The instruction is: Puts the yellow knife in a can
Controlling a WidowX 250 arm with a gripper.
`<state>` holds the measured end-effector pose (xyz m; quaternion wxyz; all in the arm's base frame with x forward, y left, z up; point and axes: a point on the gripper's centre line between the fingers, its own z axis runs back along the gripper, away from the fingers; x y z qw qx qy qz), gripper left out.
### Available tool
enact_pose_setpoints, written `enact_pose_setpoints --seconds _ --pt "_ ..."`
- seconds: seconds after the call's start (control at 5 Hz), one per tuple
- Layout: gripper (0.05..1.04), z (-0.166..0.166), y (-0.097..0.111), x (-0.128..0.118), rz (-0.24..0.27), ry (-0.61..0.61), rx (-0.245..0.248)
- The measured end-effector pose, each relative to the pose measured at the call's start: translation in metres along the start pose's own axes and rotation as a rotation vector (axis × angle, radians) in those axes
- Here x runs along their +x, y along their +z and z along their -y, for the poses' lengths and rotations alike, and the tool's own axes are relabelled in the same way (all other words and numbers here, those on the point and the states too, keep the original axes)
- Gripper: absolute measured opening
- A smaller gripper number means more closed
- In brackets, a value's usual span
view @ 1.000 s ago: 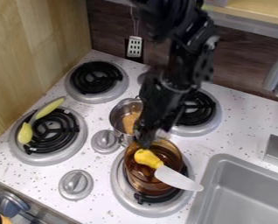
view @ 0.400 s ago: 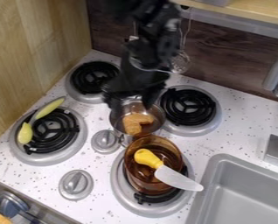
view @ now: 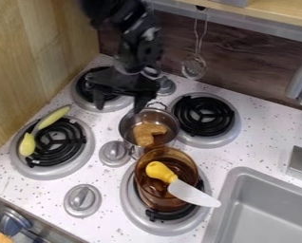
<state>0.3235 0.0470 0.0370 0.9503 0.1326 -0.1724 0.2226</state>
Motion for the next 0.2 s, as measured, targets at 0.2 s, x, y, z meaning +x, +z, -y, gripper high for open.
enact_pose_setpoints --seconds 0.2 --pt "0.999 -0.0023 -0.0105 0.0136 0.075 -0.15 -0.021"
